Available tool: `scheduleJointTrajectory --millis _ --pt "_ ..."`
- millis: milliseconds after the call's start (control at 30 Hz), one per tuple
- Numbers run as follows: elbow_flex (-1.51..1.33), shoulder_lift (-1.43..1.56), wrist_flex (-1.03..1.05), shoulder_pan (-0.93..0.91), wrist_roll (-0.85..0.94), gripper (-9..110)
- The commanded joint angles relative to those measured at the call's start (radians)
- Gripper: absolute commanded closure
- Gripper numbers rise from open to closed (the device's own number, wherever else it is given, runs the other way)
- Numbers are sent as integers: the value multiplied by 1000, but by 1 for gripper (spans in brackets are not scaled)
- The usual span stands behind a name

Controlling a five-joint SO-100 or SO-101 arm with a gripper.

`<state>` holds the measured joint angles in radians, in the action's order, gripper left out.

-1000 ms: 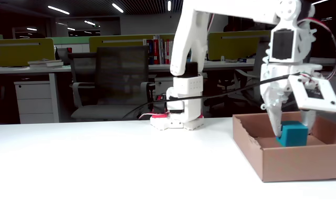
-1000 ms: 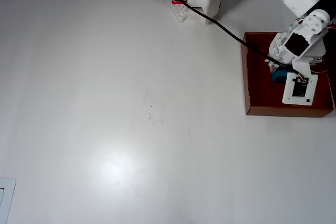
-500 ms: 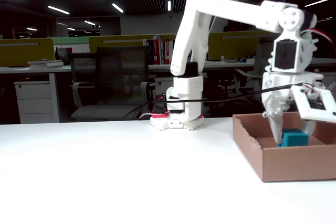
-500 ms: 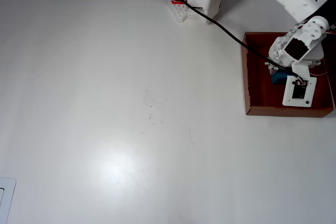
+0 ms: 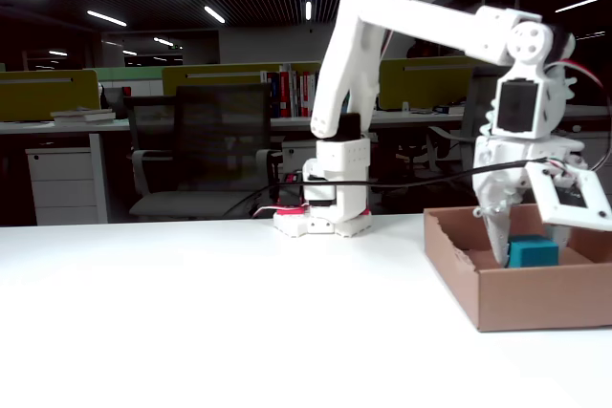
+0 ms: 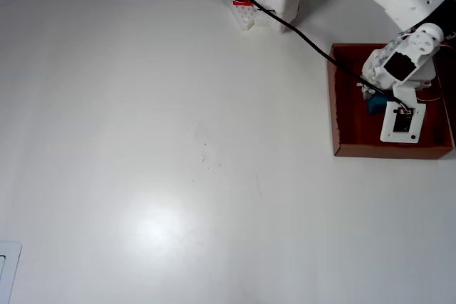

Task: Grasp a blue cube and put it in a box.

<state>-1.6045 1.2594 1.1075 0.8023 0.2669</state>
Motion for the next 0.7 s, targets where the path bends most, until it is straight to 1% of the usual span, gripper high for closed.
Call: scheduleJointTrajectory --millis 0,233,667 --pt "-8 92 -5 6 -8 76" --pt "-25 126 -3 8 -12 67" --pt "-52 175 2 15 -17 59"
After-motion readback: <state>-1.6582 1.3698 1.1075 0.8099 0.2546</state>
